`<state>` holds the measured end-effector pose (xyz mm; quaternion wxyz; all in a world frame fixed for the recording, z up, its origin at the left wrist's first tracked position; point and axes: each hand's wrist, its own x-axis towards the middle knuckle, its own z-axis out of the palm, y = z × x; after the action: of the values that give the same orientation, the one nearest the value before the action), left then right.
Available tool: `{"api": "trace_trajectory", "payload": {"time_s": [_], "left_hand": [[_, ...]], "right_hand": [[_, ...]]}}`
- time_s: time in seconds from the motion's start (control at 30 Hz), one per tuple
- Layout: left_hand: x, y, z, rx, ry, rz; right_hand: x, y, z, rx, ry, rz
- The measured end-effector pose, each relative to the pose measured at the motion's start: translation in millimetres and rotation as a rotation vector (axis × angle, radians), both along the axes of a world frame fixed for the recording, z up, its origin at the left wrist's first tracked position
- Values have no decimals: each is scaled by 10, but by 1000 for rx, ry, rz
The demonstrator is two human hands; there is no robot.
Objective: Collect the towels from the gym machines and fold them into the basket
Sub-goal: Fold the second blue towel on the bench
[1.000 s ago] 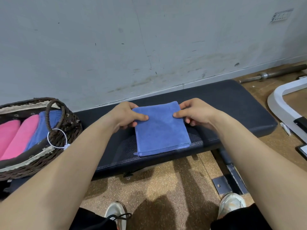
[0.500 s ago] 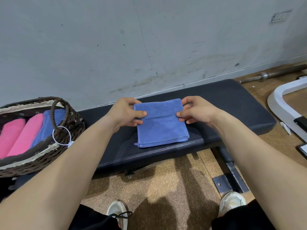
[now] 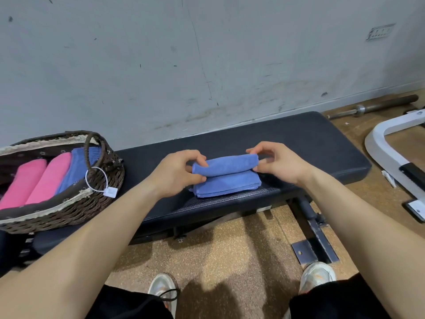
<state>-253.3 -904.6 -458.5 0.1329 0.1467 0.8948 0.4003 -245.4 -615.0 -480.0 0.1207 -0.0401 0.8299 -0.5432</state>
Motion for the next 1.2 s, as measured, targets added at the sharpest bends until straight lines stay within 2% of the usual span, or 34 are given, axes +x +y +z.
{"api": "trace_trajectory", "payload": {"time_s": [0.1, 0.2, 0.37, 0.5, 0.63, 0.77, 0.87, 0.93, 1.0, 1.1, 1.2], "left_hand": [[61, -30, -66, 5, 71, -63], [127, -35, -142, -103, 197, -118], [216, -50, -232, -291, 381, -187], [234, -109, -238, -354, 354, -225], [189, -134, -191, -277, 211, -194], [81, -20, -48, -216, 111, 16], [-31, 210, 32, -220, 205, 225], [-104, 432, 39, -237, 209, 279], [-166, 637, -15, -346, 188, 213], [-223, 802, -180, -573, 188, 148], [-199, 843, -349, -639, 208, 163]], "right_hand": [[54, 40, -53, -6, -25, 16], [89, -2, -49, -5, -56, -22], [144, -249, 48, 274, 85, -132], [212, -401, -47, 409, 203, -166], [257, -371, -197, 363, 235, -148], [296, -406, -305, 324, 257, -161], [311, -450, -334, 335, 280, -162], [318, -468, -332, 348, 287, -161], [332, -491, -324, 379, 311, -166], [335, -494, -283, 554, 356, -184], [310, -447, -185, 628, 345, -180]]}}
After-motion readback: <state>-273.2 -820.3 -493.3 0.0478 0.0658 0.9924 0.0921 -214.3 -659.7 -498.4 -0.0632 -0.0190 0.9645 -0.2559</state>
